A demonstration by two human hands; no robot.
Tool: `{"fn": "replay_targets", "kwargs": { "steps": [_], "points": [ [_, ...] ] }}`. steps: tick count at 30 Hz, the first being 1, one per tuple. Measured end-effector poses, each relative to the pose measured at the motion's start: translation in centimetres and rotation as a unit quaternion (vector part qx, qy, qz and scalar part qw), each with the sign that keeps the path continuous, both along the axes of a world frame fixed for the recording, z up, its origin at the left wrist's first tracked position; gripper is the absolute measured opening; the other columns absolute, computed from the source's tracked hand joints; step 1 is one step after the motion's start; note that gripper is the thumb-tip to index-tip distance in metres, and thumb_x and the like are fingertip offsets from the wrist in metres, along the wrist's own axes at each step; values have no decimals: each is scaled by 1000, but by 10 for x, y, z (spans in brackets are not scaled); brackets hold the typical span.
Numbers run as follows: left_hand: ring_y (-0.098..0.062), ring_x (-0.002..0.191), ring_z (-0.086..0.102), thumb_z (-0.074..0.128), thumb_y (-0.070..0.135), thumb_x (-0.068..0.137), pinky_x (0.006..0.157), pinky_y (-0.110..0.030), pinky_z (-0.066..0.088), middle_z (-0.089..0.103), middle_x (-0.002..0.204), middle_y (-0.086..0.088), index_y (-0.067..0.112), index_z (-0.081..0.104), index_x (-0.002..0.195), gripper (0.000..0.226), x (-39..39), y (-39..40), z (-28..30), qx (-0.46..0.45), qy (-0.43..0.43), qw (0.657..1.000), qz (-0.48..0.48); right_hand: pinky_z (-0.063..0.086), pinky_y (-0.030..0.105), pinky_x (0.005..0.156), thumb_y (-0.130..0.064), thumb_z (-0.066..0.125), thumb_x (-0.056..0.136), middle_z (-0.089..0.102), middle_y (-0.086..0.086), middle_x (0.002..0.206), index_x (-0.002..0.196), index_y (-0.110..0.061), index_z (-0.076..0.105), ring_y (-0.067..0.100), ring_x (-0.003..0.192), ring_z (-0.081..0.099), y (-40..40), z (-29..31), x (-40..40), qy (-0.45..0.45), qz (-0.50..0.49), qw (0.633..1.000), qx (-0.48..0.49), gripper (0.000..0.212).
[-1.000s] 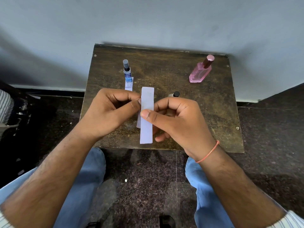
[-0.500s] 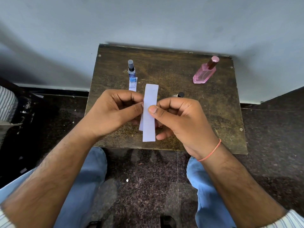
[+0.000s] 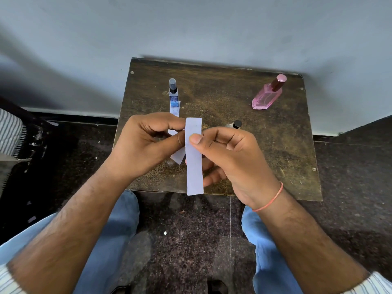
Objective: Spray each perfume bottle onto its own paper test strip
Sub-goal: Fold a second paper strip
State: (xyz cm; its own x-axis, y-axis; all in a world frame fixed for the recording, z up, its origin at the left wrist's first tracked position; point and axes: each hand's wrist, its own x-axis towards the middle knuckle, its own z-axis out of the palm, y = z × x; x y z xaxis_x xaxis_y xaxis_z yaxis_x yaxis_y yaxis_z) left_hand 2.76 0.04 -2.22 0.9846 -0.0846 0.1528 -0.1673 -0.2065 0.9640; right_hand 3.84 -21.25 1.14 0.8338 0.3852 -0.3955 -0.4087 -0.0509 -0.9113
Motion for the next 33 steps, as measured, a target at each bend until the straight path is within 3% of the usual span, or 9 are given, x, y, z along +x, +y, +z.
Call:
{"fn": "replay_targets", "kwargs": {
  "steps": [2, 4, 6, 11, 16, 26, 33],
  "points": [
    [-29, 95, 77, 75, 16, 98, 80, -58, 61, 82, 104, -7, 16, 82, 109, 13, 0, -1, 2, 5, -6, 1000, -8, 59, 32, 50, -23, 76, 100, 82, 18, 88, 95, -11, 80, 42, 73, 77, 1, 0, 0, -3, -9, 1000, -13, 13],
    [-19, 102, 77, 72, 9, 100, 85, -43, 62, 80, 110, -4, 16, 77, 117, 19, 0, -4, 5, 16, -30, 999, -21, 58, 30, 50, -21, 76, 101, 80, 27, 92, 97, -6, 80, 56, 85, 75, 1, 0, 1, 6, -11, 1000, -15, 15],
    [-14, 106, 76, 71, 9, 99, 91, -32, 59, 78, 115, -1, 17, 73, 122, 25, 0, -4, 7, 29, -59, 997, -27, 57, 29, 50, -19, 76, 101, 78, 29, 94, 98, -3, 80, 61, 89, 72, 1, 1, 1, 14, -10, 1000, -10, 17],
    [-8, 108, 77, 75, 5, 95, 95, -28, 59, 77, 117, 1, 10, 72, 123, 29, 0, -5, 9, 55, -98, 994, -13, 56, 27, 49, -18, 75, 101, 79, 28, 94, 99, -3, 80, 64, 91, 70, 2, 6, 1, 45, -14, 999, 6, 17],
    [-17, 107, 78, 75, 9, 97, 92, -35, 61, 79, 115, -3, 11, 74, 120, 22, -1, -8, 9, 55, -111, 992, 15, 59, 30, 51, -19, 76, 100, 77, 32, 96, 92, -9, 79, 58, 83, 73, 6, 11, -1, 56, -24, 998, 28, 13],
    [-22, 100, 78, 72, 20, 101, 85, -35, 61, 80, 109, -2, 16, 76, 117, 16, -3, -9, 5, 49, -89, 993, 54, 59, 30, 51, -28, 75, 89, 79, 12, 81, 80, -20, 76, 26, 72, 79, 11, 20, -5, 79, -22, 991, 102, 13],
    [-18, 98, 78, 73, 13, 102, 85, -31, 60, 80, 107, 0, 18, 76, 116, 15, -3, -9, 7, 56, -92, 993, 54, 58, 33, 55, -33, 75, 80, 77, 8, 76, 77, -24, 78, 21, 70, 80, 15, 21, -7, 131, -17, 981, 144, 10]
  ]
}}
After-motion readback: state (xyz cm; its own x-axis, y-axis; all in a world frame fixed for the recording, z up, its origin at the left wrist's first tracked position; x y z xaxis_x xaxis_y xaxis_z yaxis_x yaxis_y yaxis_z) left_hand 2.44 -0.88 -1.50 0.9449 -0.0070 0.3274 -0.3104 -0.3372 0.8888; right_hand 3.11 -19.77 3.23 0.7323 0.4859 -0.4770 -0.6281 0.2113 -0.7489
